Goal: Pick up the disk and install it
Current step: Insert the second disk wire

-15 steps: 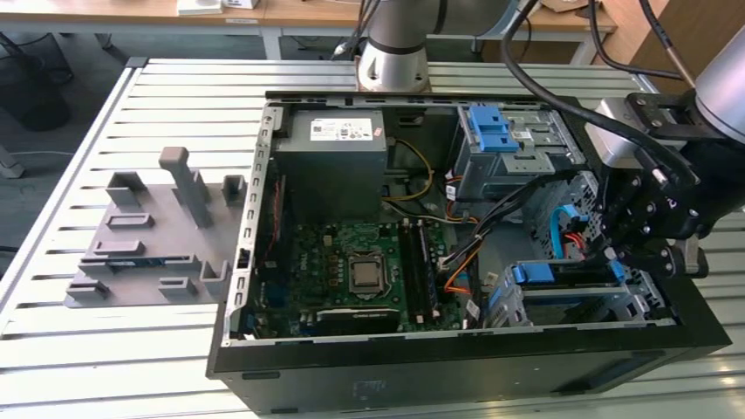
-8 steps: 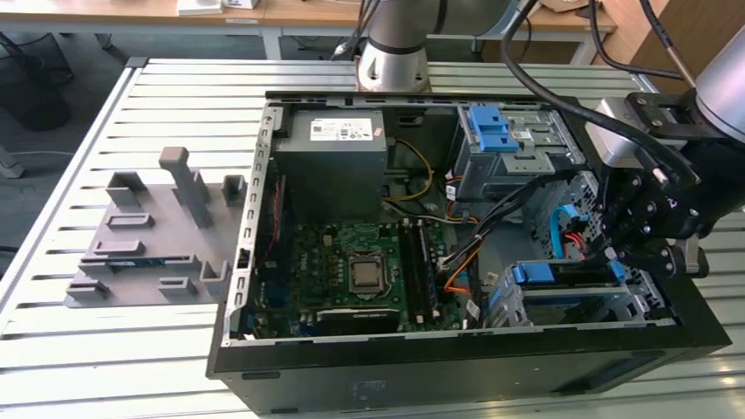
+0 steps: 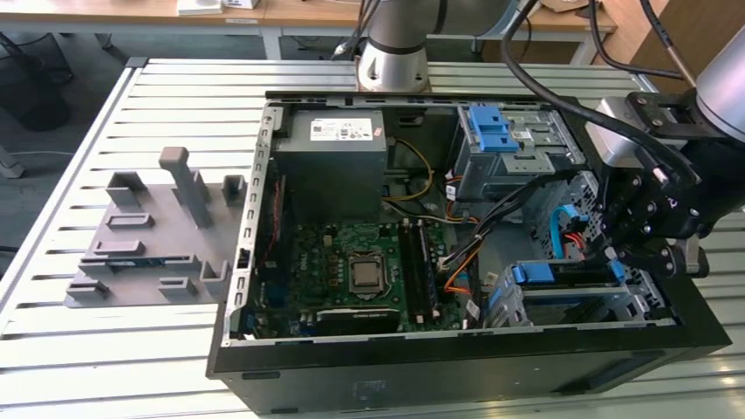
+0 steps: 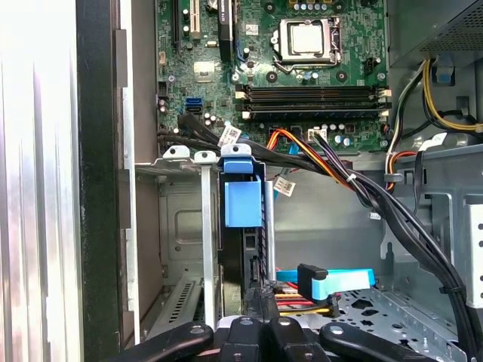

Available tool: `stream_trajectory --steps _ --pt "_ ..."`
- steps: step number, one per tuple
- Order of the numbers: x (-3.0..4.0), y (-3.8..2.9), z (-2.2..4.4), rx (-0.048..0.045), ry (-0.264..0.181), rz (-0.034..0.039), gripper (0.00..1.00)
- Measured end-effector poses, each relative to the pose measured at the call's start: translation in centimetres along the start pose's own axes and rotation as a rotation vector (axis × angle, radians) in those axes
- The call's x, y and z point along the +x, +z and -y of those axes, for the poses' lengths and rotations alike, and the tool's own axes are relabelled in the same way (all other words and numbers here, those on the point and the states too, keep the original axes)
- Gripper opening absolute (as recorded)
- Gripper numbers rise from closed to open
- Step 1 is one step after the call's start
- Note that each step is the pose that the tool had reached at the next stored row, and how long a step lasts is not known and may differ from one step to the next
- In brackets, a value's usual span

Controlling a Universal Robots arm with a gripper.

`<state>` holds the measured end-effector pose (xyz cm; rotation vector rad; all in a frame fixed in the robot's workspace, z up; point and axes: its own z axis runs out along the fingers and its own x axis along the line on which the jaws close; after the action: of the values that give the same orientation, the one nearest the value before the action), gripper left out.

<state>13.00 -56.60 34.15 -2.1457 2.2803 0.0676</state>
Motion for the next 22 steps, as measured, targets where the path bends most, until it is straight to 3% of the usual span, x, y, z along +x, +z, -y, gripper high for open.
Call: stream_trajectory --steps 3,5,11,17,22 --pt "0.0 0.0 0.0 0.0 0.0 0.0 0.11" --pt "0.02 -0.02 -0.37 0.0062 0.0 0.0 0.11" --pt "0.04 -0.01 -0.64 0.007 0.0 0.0003 0.11" --pt "-0.01 -1.26 -0.68 0.0073 0.0 0.0002 0.11" --pt "0.01 -1.28 -1.19 0.0072 0.0 0.0004 0.11"
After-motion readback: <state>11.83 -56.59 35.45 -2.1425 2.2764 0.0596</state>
